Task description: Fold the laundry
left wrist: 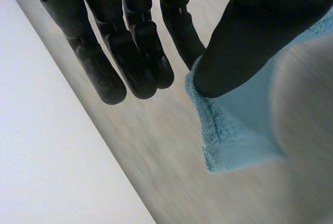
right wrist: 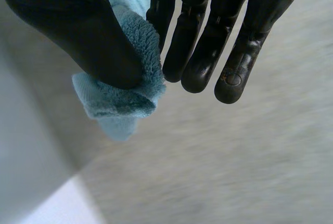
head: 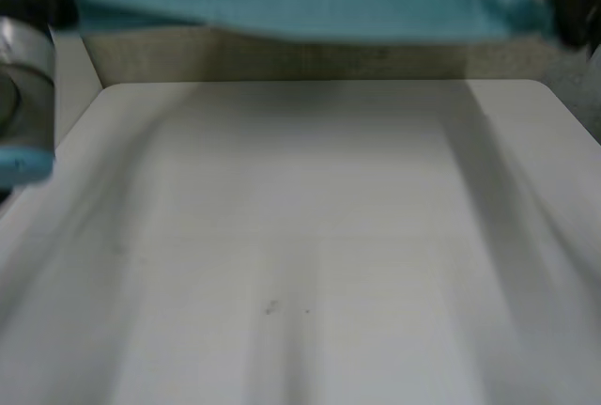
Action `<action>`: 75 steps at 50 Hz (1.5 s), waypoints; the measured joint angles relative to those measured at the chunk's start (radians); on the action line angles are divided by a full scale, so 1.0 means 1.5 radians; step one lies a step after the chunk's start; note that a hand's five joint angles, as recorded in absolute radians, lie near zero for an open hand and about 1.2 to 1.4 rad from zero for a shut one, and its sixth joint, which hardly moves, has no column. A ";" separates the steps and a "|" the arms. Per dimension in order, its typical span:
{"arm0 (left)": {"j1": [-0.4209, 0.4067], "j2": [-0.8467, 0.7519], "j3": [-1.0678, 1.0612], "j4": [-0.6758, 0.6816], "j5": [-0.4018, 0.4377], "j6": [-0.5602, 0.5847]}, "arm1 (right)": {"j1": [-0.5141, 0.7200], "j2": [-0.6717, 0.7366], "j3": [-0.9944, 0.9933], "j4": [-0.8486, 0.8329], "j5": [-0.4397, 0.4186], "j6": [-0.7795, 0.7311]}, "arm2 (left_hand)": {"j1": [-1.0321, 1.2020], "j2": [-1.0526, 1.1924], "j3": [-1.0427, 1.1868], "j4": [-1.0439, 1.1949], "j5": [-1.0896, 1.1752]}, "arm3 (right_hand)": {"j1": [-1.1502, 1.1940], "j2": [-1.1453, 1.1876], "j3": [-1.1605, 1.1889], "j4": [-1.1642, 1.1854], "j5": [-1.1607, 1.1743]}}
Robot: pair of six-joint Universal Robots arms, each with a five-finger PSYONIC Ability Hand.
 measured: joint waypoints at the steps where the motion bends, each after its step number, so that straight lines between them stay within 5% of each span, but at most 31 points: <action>1: 0.000 -0.002 -0.020 -0.001 0.001 -0.005 | -0.001 0.003 0.050 0.002 -0.021 -0.001 | 0.000 0.000 0.000 0.000 0.000 | 0.000 0.000 0.000 0.000 0.000; 9: -0.001 -0.056 -0.172 0.020 0.005 -0.018 | -0.012 0.096 0.197 0.001 -0.117 -0.005 | 0.000 0.000 0.000 0.000 0.000 | 0.006 0.000 0.000 0.000 0.000; 17: -0.002 -0.079 -0.243 0.036 0.005 -0.013 | -0.038 0.198 0.234 0.010 -0.136 -0.007 | 0.000 0.000 0.000 0.000 0.000 | 0.006 0.000 0.000 0.000 0.000; 25: 0.002 -0.045 -0.288 0.037 0.005 -0.013 | -0.078 0.156 0.272 0.023 -0.140 0.007 | 0.000 0.000 0.000 0.000 0.000 | -0.063 -0.115 -0.120 -0.123 -0.097; 26: 0.003 -0.038 -0.293 0.037 0.005 -0.013 | -0.084 0.145 0.280 0.024 -0.140 0.013 | 0.000 0.000 0.000 0.000 0.000 | -0.268 -0.393 -0.396 -0.401 -0.372; 29: 0.005 -0.025 -0.301 0.037 0.005 -0.014 | -0.099 0.127 0.294 0.024 -0.142 0.030 | 0.000 0.000 0.000 0.000 0.000 | -0.310 -0.447 -0.454 -0.457 -0.431; 49: 0.059 0.065 -0.297 0.039 0.002 -0.020 | -0.209 0.081 0.363 0.026 -0.225 0.347 | 0.000 0.000 0.000 0.000 0.000 | -0.316 -0.452 -0.460 -0.466 -0.439; 66: 0.078 0.078 -0.309 0.038 0.004 -0.021 | -0.147 0.084 0.389 0.010 -0.227 0.391 | 0.000 0.000 0.000 0.000 0.000 | -0.316 -0.452 -0.460 -0.467 -0.439; 75: 0.076 0.075 -0.309 0.038 0.004 -0.026 | -0.101 0.090 0.387 -0.034 -0.184 0.390 | 0.000 0.000 0.000 0.000 0.000 | -0.314 -0.451 -0.451 -0.455 -0.425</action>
